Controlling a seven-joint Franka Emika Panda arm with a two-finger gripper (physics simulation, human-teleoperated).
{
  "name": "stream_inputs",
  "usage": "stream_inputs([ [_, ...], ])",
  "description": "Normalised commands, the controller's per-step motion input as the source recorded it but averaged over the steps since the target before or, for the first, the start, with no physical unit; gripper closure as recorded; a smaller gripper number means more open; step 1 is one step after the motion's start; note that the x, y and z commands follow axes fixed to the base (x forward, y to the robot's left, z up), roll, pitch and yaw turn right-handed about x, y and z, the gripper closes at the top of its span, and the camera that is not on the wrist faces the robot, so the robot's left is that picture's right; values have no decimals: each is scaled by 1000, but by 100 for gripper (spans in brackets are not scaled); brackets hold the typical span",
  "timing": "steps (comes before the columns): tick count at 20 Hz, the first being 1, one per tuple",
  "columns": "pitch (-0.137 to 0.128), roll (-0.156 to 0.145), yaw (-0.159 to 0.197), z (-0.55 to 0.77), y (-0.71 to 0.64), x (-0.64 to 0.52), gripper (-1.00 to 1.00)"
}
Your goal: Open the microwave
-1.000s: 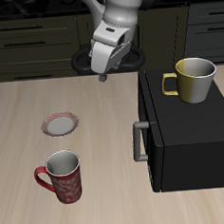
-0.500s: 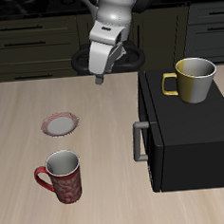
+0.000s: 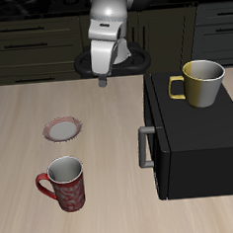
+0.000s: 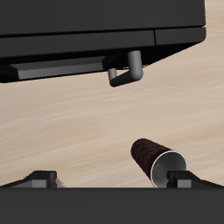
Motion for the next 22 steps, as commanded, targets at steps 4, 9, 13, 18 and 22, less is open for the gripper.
stream_inputs([
  [4, -39, 57, 129, 18, -23, 24, -100],
  [9, -17, 17, 53, 59, -27, 96, -100],
  [13, -12, 18, 95, -61, 1, 116, -100],
  [18, -18, 28, 60, -79, -10, 75, -100],
  [22, -31, 30, 36, -3, 7, 75, -100],
])
